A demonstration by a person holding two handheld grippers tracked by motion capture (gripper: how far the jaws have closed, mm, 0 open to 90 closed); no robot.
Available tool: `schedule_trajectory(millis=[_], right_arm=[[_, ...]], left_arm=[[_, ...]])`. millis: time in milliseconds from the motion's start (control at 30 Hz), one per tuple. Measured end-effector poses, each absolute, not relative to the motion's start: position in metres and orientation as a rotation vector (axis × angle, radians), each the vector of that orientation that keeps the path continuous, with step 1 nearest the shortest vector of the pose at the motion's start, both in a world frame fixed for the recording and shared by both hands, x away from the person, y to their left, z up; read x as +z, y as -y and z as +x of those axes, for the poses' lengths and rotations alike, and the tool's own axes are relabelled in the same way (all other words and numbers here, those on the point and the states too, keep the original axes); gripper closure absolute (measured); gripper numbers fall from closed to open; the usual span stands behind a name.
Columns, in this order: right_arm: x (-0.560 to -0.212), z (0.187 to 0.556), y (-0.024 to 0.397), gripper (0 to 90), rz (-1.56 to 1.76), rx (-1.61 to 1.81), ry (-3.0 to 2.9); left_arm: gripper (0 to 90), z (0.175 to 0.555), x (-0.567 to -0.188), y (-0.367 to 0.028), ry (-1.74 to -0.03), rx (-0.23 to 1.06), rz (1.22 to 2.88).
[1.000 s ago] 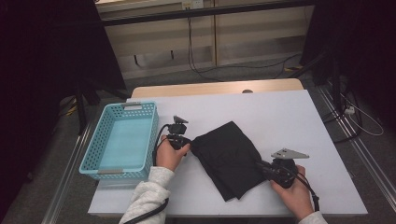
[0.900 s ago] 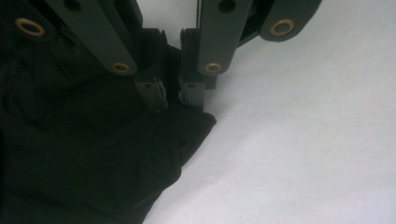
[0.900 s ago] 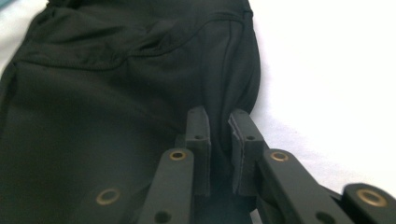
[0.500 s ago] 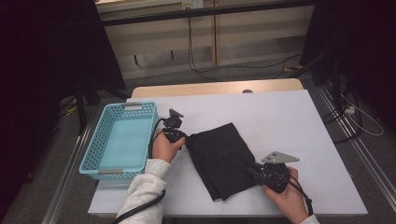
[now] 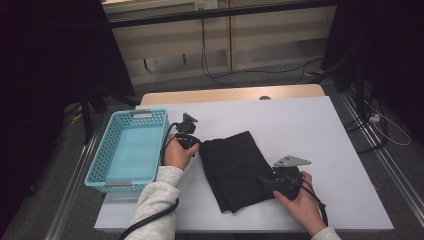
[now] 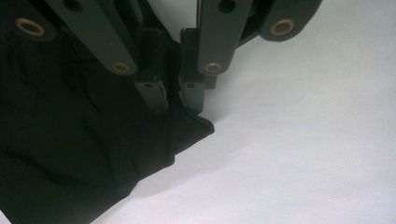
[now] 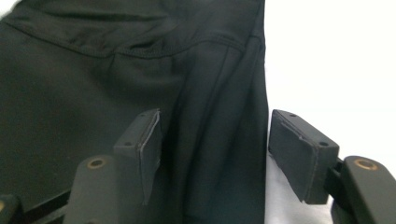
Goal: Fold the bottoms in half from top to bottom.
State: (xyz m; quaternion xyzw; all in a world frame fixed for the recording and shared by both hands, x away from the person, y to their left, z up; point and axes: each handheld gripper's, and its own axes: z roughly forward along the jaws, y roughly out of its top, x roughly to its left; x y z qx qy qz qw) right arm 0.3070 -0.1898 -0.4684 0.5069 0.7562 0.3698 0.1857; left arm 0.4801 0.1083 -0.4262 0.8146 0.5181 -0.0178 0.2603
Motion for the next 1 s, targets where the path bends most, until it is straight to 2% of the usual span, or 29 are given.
schedule_trajectory(millis=[67,167,267,333,400,500,600,700,767,800,1000], right_arm=[[-0.468,0.305,0.189,40.6,1.436,1.051,-2.128],[-0.469,0.302,0.188,48.5,1.436,1.067,-2.124],[-0.469,0.301,0.187,54.8,1.435,1.08,-2.131],[-0.469,0.301,0.188,56.8,1.43,1.095,-2.134],[-0.47,0.3,0.187,58.3,1.425,1.105,-2.124],[-0.47,0.299,0.186,61.5,1.428,1.11,-2.124],[-0.471,0.298,0.185,67.0,1.429,1.128,-2.128],[-0.471,0.297,0.185,70.6,1.431,1.134,-2.129],[-0.471,0.296,0.184,74.0,1.425,1.14,-2.132],[-0.471,0.296,0.183,75.4,1.427,1.142,-2.13],[-0.47,0.295,0.184,79.1,1.452,1.171,-2.114]], left_arm=[[79.1,0.479,-0.426,-0.11,-1.401,-0.034,2.2],[67.2,0.477,-0.421,-0.111,-1.393,-0.012,2.184],[44.2,0.474,-0.419,-0.108,-1.377,0.058,2.182],[42.1,0.473,-0.422,-0.106,-1.385,0.061,2.175],[35.9,0.472,-0.427,-0.104,-1.386,0.065,2.183],[34.2,0.471,-0.437,-0.1,-1.4,0.071,2.206],[38.4,0.464,-0.438,-0.092,-1.401,0.134,2.239],[55.8,0.462,-0.436,-0.087,-1.42,0.091,2.238],[61.4,0.46,-0.436,-0.085,-1.405,0.061,2.233],[72.6,0.461,-0.437,-0.085,-1.403,0.022,2.217],[77.6,0.466,-0.431,-0.081,-1.416,0.011,2.265]])
